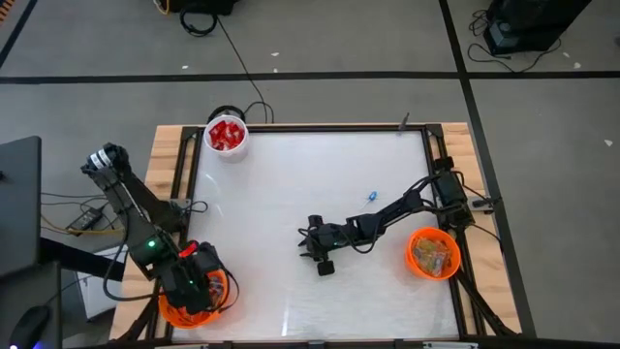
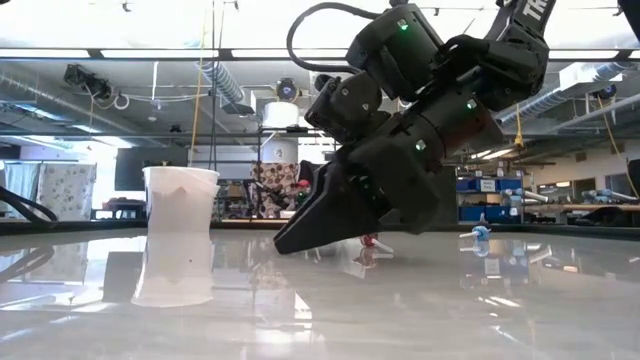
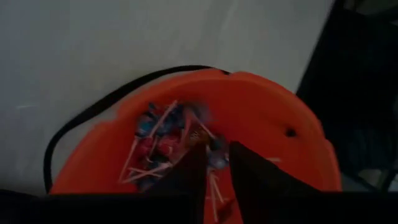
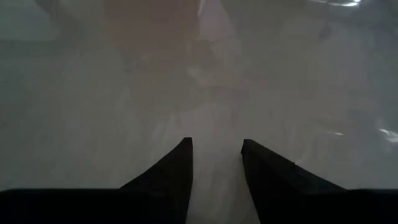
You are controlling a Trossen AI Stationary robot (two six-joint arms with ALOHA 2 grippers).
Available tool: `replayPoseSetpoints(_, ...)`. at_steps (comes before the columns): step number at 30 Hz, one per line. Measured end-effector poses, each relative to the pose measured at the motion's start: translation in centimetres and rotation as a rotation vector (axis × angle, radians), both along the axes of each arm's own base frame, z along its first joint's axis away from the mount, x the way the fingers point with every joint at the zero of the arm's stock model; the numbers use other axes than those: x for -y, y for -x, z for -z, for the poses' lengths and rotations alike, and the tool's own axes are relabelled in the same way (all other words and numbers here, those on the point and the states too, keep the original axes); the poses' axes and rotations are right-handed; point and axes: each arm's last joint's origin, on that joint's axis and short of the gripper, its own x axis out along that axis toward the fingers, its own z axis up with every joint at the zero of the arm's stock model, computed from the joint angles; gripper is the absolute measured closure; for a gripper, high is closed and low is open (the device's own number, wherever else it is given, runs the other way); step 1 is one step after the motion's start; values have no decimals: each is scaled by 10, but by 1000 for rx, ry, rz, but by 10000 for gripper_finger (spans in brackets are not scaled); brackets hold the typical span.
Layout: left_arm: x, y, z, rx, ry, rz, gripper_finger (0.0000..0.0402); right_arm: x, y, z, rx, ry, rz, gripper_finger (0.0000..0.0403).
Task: Sort candy by brand, put in halloween buckets
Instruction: Put the blue sucker into the left orange bucket
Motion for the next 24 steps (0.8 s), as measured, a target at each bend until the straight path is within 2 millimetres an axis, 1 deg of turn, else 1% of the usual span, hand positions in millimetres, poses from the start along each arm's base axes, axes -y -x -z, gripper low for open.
replayPoseSetpoints(2, -1, 1, 4, -8, -11, -14, 314, 1, 0, -1, 6, 15, 22, 252)
replayPoseSetpoints(5, -3, 2, 8, -10, -41, -7, 300, 4, 0, -8, 21, 61, 110, 252)
replayPoseSetpoints(10, -4, 0, 6, 71, -110, 29, 299, 4, 3, -36, 93, 121, 219, 252)
replayPoseSetpoints(14, -5, -1, 2, 89, -131, 49, 306, 6, 9, -49, 70, 158, 261, 252)
replayPoseSetpoints(17, -6, 0, 2, 87, -153, 72, 310, 8, 12, -57, 58, 169, 278, 252)
replayPoseSetpoints(21, -8, 1, 3, 88, -189, 66, 312, 8, 19, -60, -8, 174, 253, 252)
replayPoseSetpoints(24, -11, 1, 3, 114, -234, 51, 312, 6, 21, -69, 6, 155, 230, 252)
